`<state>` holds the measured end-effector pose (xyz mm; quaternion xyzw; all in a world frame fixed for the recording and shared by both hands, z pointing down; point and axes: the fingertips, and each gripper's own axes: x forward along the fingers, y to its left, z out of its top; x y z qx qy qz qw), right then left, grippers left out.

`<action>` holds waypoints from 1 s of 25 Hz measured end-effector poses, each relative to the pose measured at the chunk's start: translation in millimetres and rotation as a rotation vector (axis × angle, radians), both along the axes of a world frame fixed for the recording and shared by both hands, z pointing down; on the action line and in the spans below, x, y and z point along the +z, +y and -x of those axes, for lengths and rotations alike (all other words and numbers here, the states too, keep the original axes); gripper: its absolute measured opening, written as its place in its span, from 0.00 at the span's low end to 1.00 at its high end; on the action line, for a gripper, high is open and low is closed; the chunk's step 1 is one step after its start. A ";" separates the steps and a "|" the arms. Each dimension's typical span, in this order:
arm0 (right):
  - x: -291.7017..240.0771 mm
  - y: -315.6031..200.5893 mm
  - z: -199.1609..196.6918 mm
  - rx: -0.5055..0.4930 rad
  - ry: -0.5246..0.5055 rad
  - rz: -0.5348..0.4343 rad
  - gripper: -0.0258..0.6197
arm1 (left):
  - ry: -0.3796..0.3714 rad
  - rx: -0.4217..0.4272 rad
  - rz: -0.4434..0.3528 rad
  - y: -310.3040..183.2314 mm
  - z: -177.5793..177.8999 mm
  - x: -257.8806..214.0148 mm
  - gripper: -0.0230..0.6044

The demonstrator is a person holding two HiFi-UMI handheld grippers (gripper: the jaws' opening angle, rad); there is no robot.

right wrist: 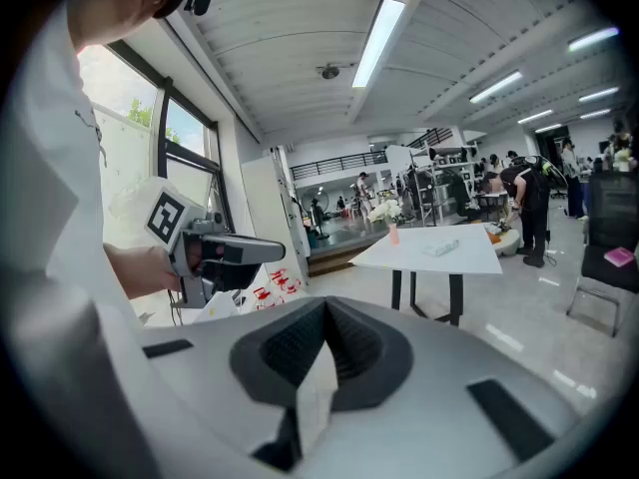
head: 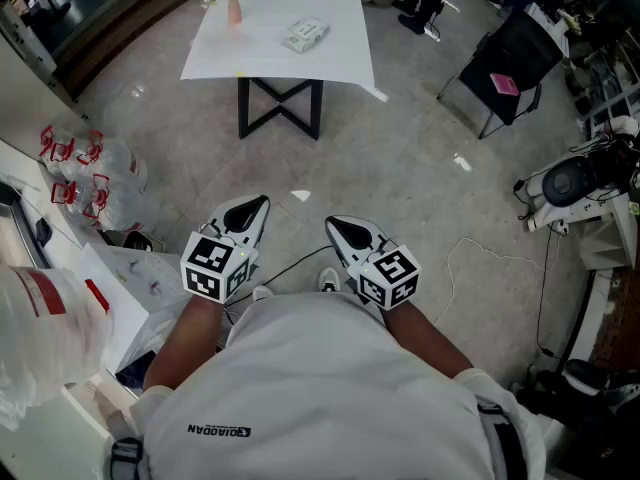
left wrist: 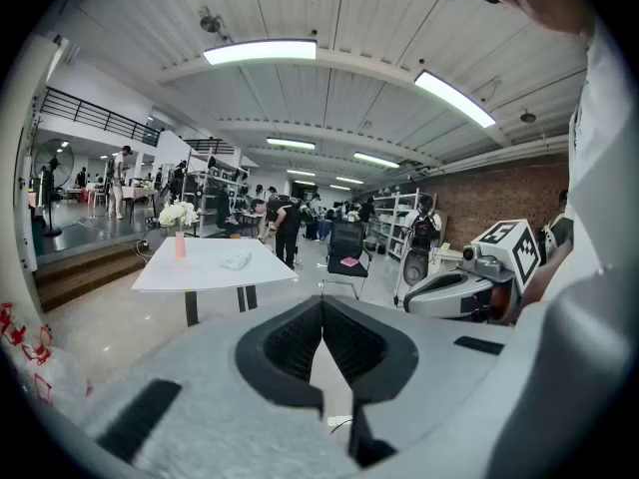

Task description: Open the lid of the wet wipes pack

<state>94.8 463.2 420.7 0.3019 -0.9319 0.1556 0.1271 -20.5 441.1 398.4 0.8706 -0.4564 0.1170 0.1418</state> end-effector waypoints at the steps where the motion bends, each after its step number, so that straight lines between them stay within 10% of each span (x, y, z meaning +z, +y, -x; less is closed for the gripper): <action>1: -0.4 1.0 0.7 -0.001 0.000 0.000 0.05 | 0.000 0.000 -0.001 0.7 0.5 -0.5 0.05; 25: 4.9 24.6 60.6 0.049 0.000 0.009 0.05 | 0.015 0.017 0.026 31.5 57.6 15.1 0.05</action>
